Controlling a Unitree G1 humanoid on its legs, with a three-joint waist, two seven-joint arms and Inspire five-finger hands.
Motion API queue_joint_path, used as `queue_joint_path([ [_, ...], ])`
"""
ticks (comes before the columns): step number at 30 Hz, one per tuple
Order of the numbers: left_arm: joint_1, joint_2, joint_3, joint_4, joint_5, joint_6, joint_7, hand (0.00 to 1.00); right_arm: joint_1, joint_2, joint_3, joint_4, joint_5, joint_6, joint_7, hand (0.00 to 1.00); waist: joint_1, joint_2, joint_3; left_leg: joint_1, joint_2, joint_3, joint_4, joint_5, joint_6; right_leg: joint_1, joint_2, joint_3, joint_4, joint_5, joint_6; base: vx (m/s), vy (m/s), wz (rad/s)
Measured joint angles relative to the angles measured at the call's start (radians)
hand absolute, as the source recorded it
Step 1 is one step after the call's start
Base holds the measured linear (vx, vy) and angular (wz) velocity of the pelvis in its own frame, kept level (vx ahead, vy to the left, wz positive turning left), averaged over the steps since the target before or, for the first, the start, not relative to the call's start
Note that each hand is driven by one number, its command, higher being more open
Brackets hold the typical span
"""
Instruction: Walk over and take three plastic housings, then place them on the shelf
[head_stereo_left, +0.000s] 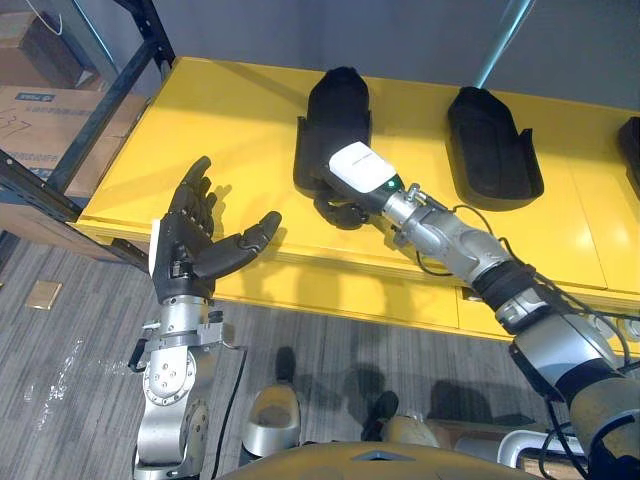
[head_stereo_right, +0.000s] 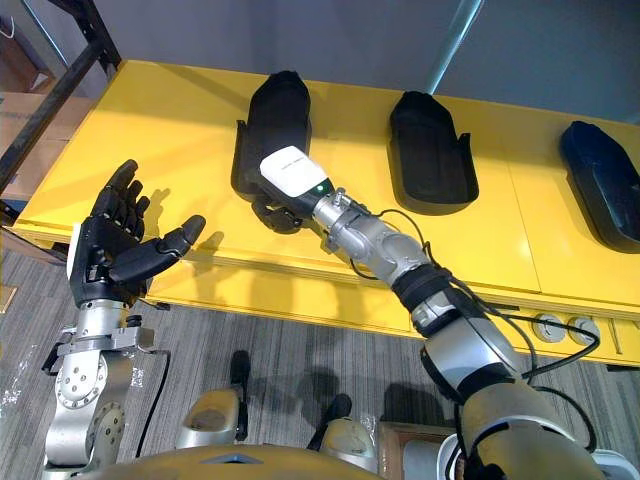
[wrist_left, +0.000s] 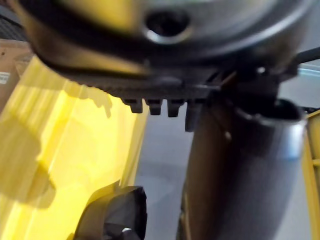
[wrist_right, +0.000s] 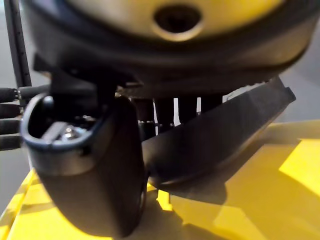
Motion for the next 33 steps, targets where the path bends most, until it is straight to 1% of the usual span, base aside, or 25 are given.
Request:
queue_joint_path([
  [7,0.000,0.000,0.000,0.017,0.000,0.006,0.000,1.00,-0.036,-0.068,0.025,0.000,0.087,-0.003,0.073,0.00,0.002,0.003,0.002,0.000,0.000,-0.001,0.000,0.002,0.000,0.001,0.000,0.000,0.001,0.001,0.000,0.00,0.000,0.01],
  [12,0.000,0.000,0.000,0.017,0.000,0.006,0.001,1.00,-0.064,-0.084,0.036,0.004,0.126,0.017,0.111,0.00,-0.007,0.021,0.011,0.002,0.001,0.002,0.000,0.004,-0.001,0.000,0.000,0.004,0.000,0.008,0.007,0.00,0.000,0.00],
  [18,0.000,0.006,-0.004,0.020,0.000,0.006,0.007,1.00,-0.064,-0.107,0.036,0.008,0.149,0.007,0.112,0.00,-0.006,0.021,0.012,0.001,0.000,0.009,0.000,0.004,-0.001,-0.006,-0.002,0.012,0.001,0.008,0.006,0.00,0.000,-0.03],
  [21,0.000,0.015,-0.008,0.024,-0.010,0.006,0.015,1.00,-0.064,-0.113,0.036,0.018,0.159,-0.007,0.109,0.00,-0.007,0.022,0.012,0.001,0.000,0.012,0.000,0.004,-0.001,-0.008,-0.002,0.016,0.002,0.009,0.007,0.00,0.000,-0.02],
  [23,0.000,0.019,-0.009,0.030,-0.027,0.006,0.017,1.00,-0.064,-0.113,0.036,0.022,0.175,-0.010,0.109,0.00,-0.008,0.026,0.014,0.002,0.000,0.013,0.000,0.004,-0.001,-0.008,-0.002,0.017,0.003,0.009,0.006,0.00,0.000,0.00],
  [27,0.000,0.019,-0.019,0.049,-0.026,0.006,0.021,1.00,-0.070,-0.113,0.036,0.040,0.197,-0.015,0.109,0.00,-0.008,0.042,0.021,0.003,0.000,0.014,0.000,0.005,-0.001,-0.008,-0.003,0.018,0.003,0.010,0.005,0.00,0.000,0.00],
  [33,0.000,0.020,-0.047,0.051,-0.027,0.006,0.030,1.00,-0.100,-0.113,0.062,0.069,0.216,-0.030,0.104,0.00,-0.008,0.046,0.022,-0.001,0.000,0.014,0.000,0.005,-0.001,-0.012,-0.003,0.017,0.002,0.010,0.005,0.00,0.000,0.00],
])
